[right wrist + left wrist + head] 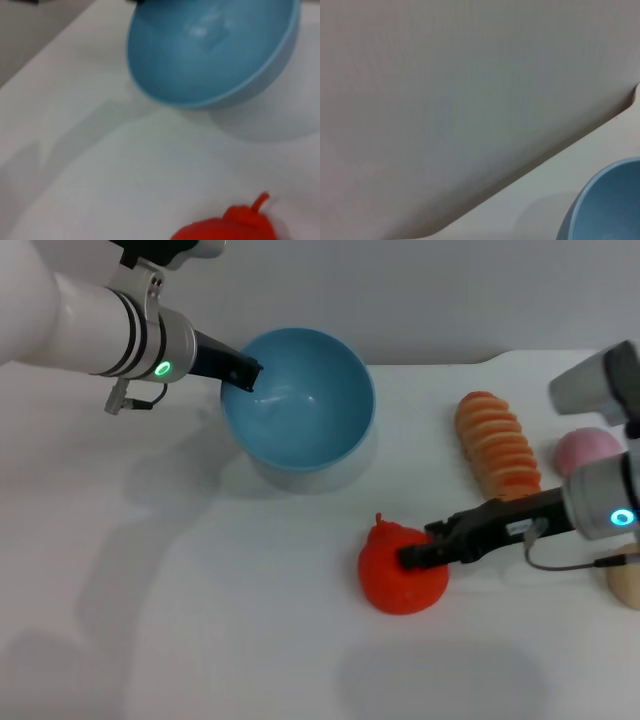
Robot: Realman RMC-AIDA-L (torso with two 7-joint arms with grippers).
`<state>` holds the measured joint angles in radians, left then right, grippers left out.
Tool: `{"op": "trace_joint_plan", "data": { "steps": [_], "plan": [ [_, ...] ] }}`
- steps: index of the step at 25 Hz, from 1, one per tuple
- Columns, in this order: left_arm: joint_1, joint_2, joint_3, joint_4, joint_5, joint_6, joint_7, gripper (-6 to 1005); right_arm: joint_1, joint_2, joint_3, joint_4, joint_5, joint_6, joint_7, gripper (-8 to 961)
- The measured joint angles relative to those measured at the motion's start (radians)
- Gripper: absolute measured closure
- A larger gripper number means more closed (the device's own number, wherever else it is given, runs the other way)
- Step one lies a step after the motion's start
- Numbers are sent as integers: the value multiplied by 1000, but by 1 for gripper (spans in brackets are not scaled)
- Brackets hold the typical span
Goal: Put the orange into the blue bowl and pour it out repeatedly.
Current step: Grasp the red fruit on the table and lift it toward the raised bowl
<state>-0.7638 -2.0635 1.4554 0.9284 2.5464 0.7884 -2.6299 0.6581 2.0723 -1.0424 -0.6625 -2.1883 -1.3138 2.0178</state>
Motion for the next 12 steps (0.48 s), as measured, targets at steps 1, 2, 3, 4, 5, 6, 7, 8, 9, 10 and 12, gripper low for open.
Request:
{"op": "trace_joint_plan", "data": {
  "steps": [1, 2, 3, 4, 5, 6, 7, 8, 9, 10, 12],
  "plan": [
    [0, 0, 0, -2, 0, -1, 0, 1001, 7, 0, -13, 17, 0, 14, 0, 282],
    [0, 0, 0, -2, 0, -2, 0, 1002, 14, 0, -27, 35, -1, 29, 0, 282],
    [1, -1, 0, -2, 0, -2, 0, 1002, 18, 0, -38, 48, -1, 39, 0, 283],
    [2, -1, 0, -2, 0, -3, 0, 1002, 19, 0, -46, 53, -1, 43, 0, 284],
    [3, -1, 0, -2, 0, -3, 0, 1002, 19, 0, -57, 54, 0, 44, 0, 285],
    [3, -1, 0, -3, 0, -3, 1, 1002, 18, 1, -65, 49, 2, 44, -1, 286],
    [3, -1, 0, -3, 0, -4, 1, 1002, 15, 2, -69, 41, 3, 44, -1, 286],
    [3, -1, 0, -3, 0, -4, 1, 1002, 11, 2, -70, 34, 3, 44, -1, 287],
    [3, -1, 0, -3, 0, -4, 1, 1001, 9, 3, -70, 28, 4, 44, -1, 288],
    [3, -1, 0, -3, 0, -5, 1, 1001, 7, 3, -71, 24, 4, 44, -2, 289],
    [3, -1, 0, -4, 0, -5, 1, 1001, 3, 3, -72, 11, 4, 43, -3, 290]
  ]
}}
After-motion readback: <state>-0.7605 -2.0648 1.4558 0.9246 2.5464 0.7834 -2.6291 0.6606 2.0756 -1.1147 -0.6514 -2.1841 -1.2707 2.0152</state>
